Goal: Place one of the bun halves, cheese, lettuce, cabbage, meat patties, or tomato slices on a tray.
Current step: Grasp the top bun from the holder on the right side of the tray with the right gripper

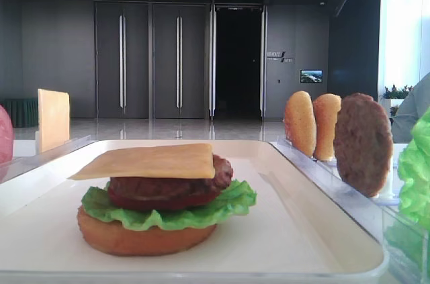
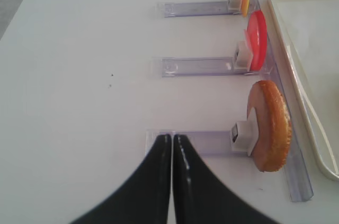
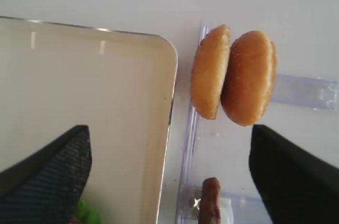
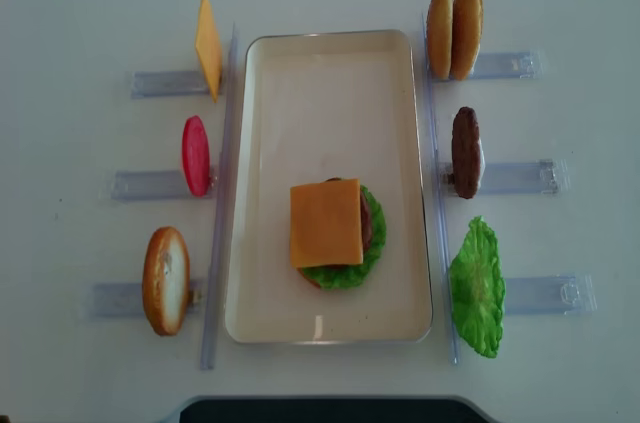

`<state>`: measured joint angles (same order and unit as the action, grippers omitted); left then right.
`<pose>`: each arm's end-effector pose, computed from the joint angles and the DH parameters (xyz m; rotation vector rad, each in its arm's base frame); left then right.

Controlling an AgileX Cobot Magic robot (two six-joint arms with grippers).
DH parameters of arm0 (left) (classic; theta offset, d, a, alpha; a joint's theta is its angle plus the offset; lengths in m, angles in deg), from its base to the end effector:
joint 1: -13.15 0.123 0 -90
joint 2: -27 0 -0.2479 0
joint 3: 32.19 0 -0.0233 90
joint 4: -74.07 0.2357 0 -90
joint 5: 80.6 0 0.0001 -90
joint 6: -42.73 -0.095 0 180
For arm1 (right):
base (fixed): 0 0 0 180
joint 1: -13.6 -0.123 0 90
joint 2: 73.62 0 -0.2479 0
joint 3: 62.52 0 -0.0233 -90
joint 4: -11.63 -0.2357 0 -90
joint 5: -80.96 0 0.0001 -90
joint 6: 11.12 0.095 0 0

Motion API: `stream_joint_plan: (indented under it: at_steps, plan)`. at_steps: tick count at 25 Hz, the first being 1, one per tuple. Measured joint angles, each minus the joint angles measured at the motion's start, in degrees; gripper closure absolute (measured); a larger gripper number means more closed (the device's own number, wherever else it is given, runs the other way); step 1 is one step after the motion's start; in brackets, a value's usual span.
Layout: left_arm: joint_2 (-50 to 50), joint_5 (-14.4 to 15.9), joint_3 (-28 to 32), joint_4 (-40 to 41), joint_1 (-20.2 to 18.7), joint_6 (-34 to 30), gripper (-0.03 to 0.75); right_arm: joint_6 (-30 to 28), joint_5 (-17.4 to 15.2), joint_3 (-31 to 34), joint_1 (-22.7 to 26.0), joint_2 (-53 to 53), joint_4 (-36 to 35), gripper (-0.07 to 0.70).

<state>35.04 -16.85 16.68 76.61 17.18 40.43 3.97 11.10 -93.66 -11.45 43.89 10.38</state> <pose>0.0206 0.0052 0.2574 -0.0350 2.1070 0.1199 0.3493 0.1654 0.2941 -0.2344 2.7405 0.2271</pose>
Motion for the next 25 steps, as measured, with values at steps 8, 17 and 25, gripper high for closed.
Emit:
stream_joint_plan:
  at_steps: [8, 17, 25]
  plan:
    - [0.0, 0.0, 0.0, 0.0, 0.0, 0.0, 0.722, 2.64, -0.06, -1.77, -1.32, 4.16, 0.0, 0.055]
    - [0.0, 0.0, 0.0, 0.0, 0.0, 0.0, 0.722, 3.48, -0.15, -1.79, -1.32, 6.06, 1.25, 0.055]
    - [0.0, 0.0, 0.0, 0.0, 0.0, 0.0, 0.722, 3.61, -0.15, -1.9, -1.32, 7.02, 2.97, 0.082]
